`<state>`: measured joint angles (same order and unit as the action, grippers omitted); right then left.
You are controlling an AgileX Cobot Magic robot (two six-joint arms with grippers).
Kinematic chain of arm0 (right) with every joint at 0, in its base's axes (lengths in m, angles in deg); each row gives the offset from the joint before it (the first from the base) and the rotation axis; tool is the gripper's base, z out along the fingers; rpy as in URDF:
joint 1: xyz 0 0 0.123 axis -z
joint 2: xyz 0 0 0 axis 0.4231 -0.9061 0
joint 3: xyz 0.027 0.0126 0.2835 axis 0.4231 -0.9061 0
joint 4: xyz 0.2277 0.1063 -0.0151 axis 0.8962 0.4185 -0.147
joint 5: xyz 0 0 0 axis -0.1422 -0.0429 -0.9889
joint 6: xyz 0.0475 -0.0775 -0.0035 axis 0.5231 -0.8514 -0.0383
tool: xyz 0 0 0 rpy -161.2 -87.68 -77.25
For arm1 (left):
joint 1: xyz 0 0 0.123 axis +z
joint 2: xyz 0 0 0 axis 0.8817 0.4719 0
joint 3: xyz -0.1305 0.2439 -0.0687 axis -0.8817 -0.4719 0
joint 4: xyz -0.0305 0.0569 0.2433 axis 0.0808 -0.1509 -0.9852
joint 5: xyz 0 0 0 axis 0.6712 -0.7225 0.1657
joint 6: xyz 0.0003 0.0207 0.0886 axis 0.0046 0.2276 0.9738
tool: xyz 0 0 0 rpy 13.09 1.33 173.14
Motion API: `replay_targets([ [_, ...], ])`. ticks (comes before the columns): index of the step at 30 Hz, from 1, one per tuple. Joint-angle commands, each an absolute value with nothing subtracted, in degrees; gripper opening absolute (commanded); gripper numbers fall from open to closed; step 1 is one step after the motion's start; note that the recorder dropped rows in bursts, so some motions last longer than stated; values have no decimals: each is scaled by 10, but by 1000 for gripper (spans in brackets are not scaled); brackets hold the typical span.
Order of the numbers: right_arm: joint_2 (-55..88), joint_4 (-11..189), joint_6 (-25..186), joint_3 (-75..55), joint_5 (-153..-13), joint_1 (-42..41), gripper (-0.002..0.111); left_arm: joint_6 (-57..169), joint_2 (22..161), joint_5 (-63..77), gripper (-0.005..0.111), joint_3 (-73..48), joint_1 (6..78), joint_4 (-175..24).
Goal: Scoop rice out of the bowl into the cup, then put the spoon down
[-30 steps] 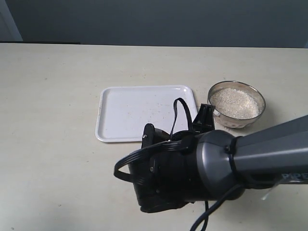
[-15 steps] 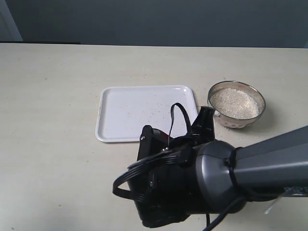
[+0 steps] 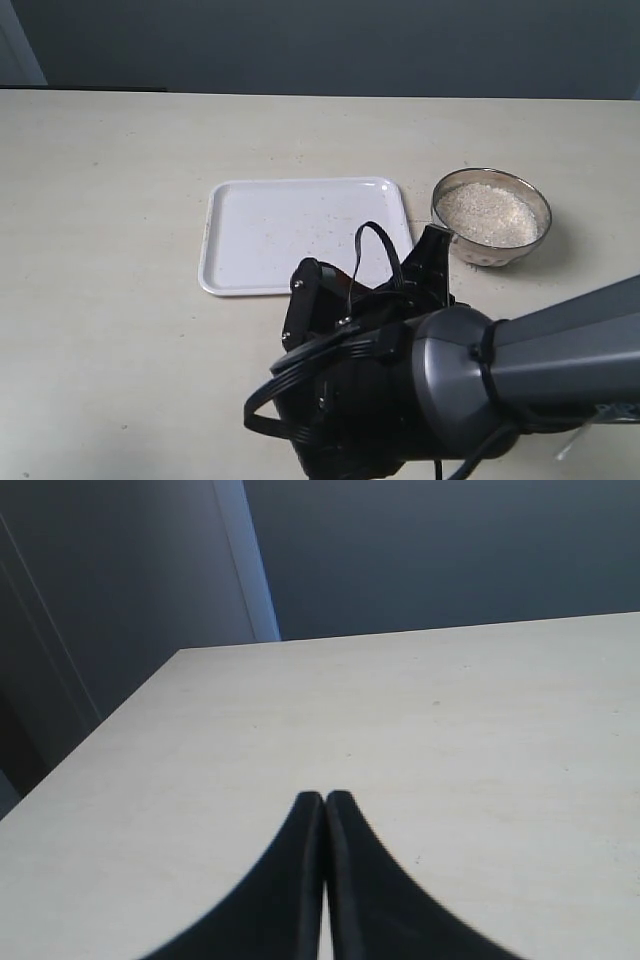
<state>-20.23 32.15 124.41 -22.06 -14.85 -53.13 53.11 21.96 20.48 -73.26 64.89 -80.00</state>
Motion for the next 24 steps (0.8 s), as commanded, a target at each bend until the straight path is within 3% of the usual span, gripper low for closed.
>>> replay_targets([
  [1, -204, 309, 1263, -225, -152, -533, -1, 528, 217, 203, 0, -731, 645, -801],
  [24, -204, 259, 1338, -261, -164, -550, -1, 528, 217, 203, 0, -731, 645, -801],
])
